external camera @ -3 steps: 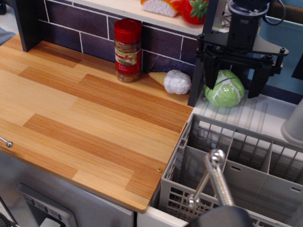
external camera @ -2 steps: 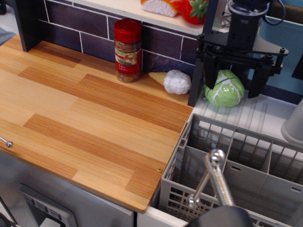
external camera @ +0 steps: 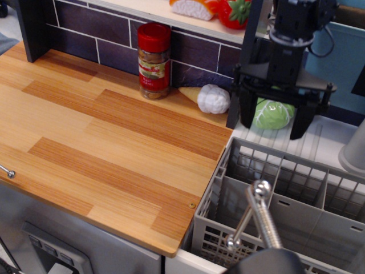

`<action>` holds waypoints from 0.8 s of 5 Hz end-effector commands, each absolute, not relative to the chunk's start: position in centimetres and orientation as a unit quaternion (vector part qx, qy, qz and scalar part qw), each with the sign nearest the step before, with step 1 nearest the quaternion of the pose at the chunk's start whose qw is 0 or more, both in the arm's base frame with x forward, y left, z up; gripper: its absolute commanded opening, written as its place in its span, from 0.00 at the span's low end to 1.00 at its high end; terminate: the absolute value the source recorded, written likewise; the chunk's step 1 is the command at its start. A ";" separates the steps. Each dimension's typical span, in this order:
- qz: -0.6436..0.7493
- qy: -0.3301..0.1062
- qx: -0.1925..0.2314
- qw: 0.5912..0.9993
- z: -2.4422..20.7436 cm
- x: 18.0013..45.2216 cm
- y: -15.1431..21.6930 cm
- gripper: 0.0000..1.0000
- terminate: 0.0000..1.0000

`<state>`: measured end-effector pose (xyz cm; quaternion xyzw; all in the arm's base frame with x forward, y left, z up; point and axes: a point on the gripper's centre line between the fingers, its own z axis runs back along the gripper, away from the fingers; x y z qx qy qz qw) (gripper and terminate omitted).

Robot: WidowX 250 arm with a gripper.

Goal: Move drying rack out of sink

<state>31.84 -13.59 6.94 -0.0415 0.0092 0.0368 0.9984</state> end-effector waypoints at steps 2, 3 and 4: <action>0.041 -0.016 -0.039 0.998 3.2 31.3 -15.7 1.00 0.00; 0.049 -0.012 -0.031 0.998 1.9 31.2 -16.0 1.00 0.00; 0.064 -0.015 -0.024 0.998 1.1 31.3 -16.2 1.00 0.00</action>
